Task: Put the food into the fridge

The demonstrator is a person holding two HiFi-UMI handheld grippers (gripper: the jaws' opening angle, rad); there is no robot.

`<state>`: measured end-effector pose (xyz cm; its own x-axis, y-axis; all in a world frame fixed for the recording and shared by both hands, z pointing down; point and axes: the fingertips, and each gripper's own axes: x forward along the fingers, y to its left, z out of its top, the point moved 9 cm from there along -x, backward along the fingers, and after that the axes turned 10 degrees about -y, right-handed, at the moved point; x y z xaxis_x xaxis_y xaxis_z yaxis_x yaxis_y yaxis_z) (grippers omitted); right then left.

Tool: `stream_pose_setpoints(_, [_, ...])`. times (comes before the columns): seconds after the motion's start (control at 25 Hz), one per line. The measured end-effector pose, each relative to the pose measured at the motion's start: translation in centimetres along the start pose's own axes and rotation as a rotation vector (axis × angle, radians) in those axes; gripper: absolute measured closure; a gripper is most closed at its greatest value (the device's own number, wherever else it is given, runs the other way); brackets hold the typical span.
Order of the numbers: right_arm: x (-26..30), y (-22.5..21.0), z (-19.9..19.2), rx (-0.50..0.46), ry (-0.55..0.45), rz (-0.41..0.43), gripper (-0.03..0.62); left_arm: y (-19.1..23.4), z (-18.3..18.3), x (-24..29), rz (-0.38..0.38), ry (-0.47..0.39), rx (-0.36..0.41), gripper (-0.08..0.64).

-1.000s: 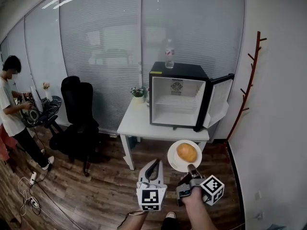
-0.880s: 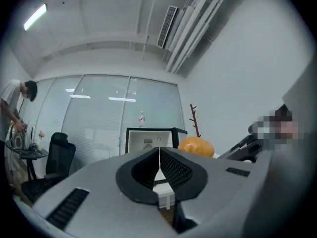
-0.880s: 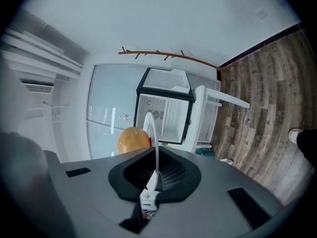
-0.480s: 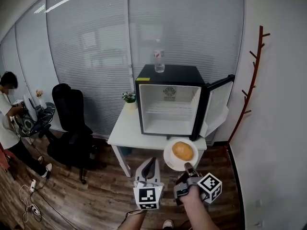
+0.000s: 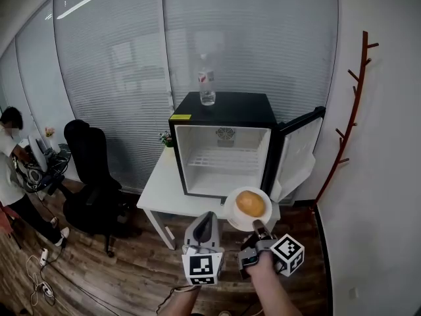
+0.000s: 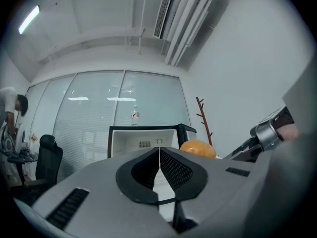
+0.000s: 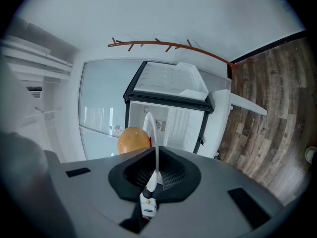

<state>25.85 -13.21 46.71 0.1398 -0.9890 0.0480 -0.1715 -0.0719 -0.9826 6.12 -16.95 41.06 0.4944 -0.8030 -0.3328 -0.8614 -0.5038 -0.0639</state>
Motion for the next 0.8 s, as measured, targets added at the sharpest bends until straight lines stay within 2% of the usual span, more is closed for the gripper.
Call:
stream_pose_setpoints(0.4, [6.5,-0.7,-0.7,0.004,0.04,-0.008,0.559,2.6,-2.8,4.8,0.026,0.007,0.011,0.528])
stream_pose_setpoints(0.8, [14.1,-0.3,-3.7,-0.007,0.036,-0.025,0.559,8.1,-6.0,10.4,0.015,0.007,-0.008,0.528])
